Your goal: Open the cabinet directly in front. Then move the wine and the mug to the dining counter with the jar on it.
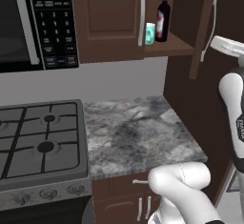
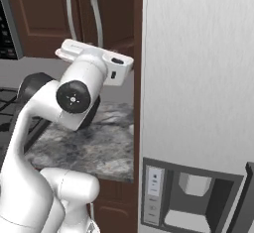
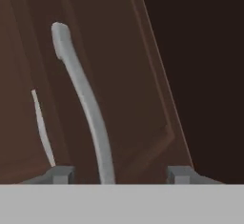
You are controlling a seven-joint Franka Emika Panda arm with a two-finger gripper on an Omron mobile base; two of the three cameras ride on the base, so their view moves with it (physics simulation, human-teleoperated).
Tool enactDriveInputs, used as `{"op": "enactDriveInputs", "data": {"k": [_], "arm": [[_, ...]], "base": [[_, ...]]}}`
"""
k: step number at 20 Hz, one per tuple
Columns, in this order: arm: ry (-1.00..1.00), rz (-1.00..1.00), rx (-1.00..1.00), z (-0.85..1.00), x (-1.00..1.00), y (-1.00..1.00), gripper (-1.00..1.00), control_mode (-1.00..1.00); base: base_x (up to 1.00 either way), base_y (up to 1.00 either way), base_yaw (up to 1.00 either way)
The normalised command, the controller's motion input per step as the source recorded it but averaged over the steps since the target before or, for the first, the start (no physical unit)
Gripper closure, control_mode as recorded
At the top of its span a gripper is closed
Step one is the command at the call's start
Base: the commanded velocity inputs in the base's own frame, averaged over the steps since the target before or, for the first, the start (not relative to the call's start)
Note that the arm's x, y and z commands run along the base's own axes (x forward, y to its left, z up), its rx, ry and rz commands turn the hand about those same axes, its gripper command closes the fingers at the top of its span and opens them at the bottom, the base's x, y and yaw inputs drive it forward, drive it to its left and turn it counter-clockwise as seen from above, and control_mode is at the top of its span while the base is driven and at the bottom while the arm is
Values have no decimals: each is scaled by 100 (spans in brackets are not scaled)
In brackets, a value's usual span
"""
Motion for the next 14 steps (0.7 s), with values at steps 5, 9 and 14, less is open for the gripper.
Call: {"op": "enactDriveInputs", "data": {"k": [5, 9, 14], "arm": [[-3, -1, -1, -2, -100, -4, -100, -100], [-9, -13, -19, 0, -43, 93, -100, -100], [-2, -22, -29, -6, 15, 100, -100, -100]], "base": [[0, 0, 0], [0, 0, 0], [0, 0, 0]]}}
